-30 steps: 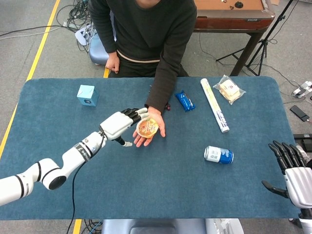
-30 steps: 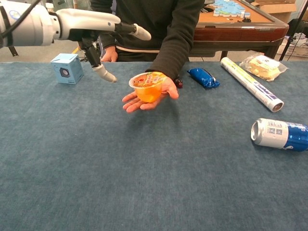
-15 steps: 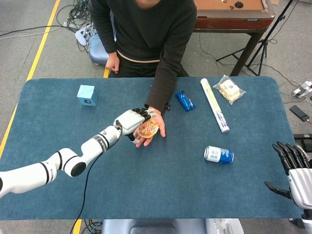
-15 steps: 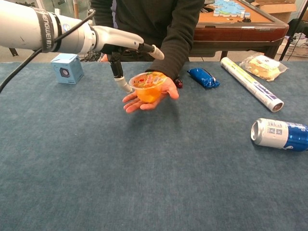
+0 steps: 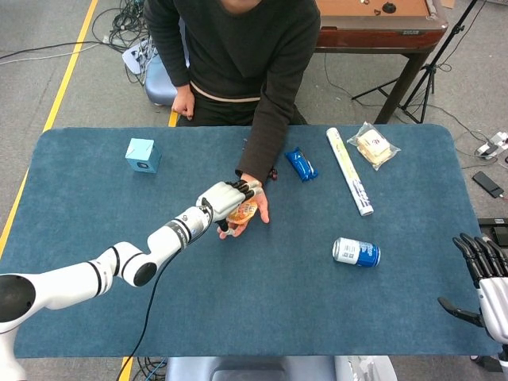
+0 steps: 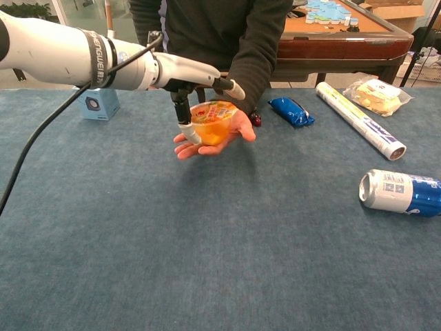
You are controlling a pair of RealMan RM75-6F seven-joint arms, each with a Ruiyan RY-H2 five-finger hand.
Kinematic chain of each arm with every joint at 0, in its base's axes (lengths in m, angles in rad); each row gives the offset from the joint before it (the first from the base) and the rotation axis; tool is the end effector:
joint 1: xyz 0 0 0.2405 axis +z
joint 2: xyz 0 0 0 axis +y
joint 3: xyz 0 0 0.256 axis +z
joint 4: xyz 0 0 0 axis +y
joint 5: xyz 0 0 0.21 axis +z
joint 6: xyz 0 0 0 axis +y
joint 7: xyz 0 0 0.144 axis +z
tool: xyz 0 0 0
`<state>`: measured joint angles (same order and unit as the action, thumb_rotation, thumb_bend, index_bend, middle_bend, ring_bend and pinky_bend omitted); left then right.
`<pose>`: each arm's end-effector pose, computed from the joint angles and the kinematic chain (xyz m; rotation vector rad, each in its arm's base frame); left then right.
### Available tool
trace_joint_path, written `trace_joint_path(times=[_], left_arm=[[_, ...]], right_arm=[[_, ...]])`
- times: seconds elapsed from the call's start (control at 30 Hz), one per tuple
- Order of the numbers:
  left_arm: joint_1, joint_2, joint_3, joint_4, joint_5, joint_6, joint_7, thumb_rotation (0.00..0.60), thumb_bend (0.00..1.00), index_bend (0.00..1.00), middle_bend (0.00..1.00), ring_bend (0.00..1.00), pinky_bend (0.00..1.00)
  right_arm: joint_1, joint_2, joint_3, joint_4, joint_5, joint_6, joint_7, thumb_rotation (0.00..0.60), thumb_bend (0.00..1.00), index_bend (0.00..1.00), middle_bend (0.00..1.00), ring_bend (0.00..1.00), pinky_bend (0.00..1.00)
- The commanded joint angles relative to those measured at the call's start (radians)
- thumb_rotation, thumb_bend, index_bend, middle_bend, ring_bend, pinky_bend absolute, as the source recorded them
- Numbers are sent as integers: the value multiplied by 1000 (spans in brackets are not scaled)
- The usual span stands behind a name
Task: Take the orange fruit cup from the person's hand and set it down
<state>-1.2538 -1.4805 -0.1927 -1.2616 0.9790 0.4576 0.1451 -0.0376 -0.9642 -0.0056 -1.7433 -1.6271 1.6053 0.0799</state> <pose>-0.0243 0.4321 -0.0193 -2.2501 -0.8611 -0.7846 -0.2948 -0.1316 0.1964 1.3677 -0.9285 0.9651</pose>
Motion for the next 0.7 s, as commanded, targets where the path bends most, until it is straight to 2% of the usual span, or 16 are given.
trace_joint_path(times=[0.03,0.2,0.27,0.33,0.43,0.7], left_arm=[[-8,-20,4,25,-7,6,0,600,137,81,0,41,292],[-14,-52,3,68,-11,9,-15,600,137,204,17,183,423],[-10,-66,0,82,-7,22,-25,600,138,298,109,286,475],[-5,-74,-3,90,3,34,-33,600,138,376,192,349,504],[11,-81,-8,97,26,53,-61,600,138,437,260,415,555],[68,-17,-23,52,94,107,-132,600,138,463,294,450,585]], right_arm=[[-3,0,0,2,1,3,2,600,74,16,58,0,57],[-7,2,-1,3,2,7,5,600,74,16,57,0,57],[-9,2,-1,4,2,8,6,600,74,16,57,0,57],[-9,2,-1,4,3,9,6,600,74,16,57,0,56],[-11,1,0,4,3,9,8,600,74,16,57,0,57],[-12,0,1,5,-2,13,9,600,74,16,58,0,57]])
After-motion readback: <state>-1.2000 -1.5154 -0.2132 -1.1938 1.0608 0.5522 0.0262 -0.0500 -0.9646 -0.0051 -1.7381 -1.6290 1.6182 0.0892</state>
